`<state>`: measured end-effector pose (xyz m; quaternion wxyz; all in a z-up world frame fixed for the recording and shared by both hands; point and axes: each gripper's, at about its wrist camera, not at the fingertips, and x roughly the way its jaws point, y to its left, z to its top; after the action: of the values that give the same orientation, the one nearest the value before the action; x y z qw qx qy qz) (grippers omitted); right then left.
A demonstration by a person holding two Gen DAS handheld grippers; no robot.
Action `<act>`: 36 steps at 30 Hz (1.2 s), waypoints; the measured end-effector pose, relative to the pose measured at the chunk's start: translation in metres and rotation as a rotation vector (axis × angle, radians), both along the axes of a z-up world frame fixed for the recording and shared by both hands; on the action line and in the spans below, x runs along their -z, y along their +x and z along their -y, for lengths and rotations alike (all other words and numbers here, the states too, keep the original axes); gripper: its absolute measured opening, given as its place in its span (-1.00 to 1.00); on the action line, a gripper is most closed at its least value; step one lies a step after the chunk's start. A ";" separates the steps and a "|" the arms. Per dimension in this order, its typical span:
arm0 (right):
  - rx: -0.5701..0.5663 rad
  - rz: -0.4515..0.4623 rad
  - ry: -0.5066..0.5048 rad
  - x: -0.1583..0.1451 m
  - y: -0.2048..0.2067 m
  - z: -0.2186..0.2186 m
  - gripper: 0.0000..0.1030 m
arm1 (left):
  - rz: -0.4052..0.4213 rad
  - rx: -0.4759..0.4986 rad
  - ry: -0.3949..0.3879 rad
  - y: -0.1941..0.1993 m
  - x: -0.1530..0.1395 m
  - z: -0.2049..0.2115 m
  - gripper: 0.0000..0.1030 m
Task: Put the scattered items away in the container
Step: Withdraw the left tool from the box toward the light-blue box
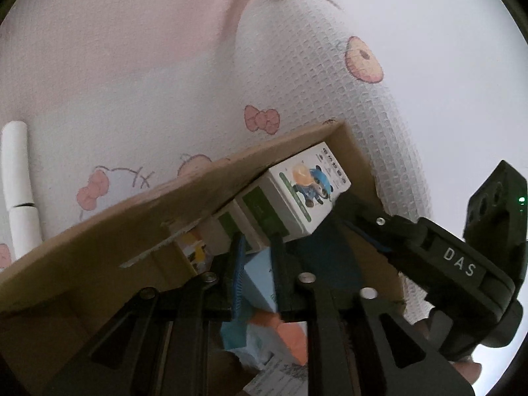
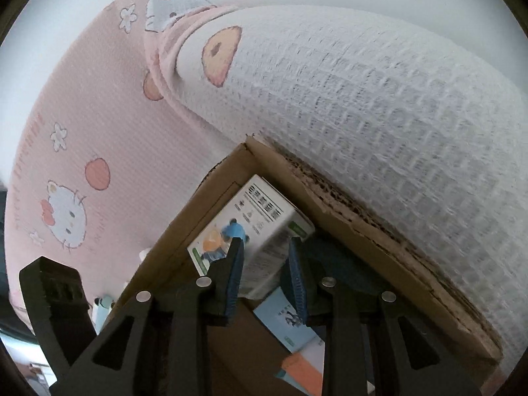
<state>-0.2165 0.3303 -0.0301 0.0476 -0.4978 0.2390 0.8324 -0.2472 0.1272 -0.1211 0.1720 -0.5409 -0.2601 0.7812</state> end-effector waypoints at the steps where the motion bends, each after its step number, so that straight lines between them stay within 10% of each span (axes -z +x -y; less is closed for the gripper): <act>1: -0.006 -0.008 0.010 -0.004 0.003 0.000 -0.54 | -0.012 0.002 -0.014 0.003 -0.003 0.001 -0.31; 14: -0.236 -0.116 0.144 -0.049 0.065 0.071 -0.48 | -0.295 0.048 -0.124 0.087 -0.078 0.041 0.19; 36: -0.580 -0.221 0.194 -0.053 0.110 0.249 -0.46 | -0.356 -0.066 -0.239 0.182 -0.094 0.184 0.20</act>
<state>-0.1063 0.0813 0.0229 -0.1706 -0.4449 0.0106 0.8791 -0.0652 -0.0566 -0.0269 0.1241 -0.4022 -0.1489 0.8948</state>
